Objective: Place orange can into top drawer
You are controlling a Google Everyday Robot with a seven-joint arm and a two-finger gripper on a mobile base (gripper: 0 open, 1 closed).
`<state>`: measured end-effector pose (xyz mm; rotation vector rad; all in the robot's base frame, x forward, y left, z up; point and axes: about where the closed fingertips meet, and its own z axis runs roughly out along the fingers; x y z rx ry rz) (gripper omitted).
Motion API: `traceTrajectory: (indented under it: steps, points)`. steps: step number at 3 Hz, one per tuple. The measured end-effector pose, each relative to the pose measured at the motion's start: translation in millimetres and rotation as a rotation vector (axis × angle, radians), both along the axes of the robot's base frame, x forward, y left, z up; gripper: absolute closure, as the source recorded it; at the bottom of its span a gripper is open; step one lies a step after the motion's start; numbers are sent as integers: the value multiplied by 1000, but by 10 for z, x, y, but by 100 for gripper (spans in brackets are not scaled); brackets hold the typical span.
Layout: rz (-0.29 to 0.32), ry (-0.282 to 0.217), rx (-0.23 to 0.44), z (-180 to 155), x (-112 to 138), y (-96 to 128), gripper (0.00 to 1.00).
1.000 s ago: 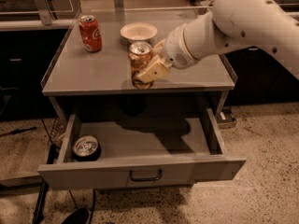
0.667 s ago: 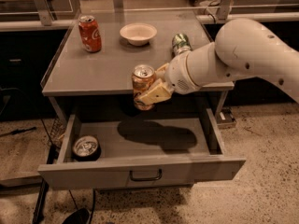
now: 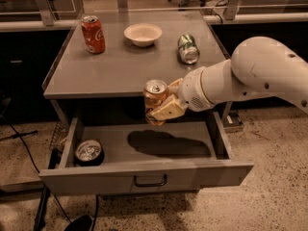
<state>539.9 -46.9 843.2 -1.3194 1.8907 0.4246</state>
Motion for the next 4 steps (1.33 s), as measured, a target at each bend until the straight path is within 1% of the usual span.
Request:
traceTrajectory:
  steps: [1,2,3,4]
  points:
    - [4,-3,5,-19,-18,22,100]
    - [21,-15,25,-97,-97,115,100]
    - [37,-32,79,-411,-98,219,100]
    - [47,-30,102,-693,-16,273,100]
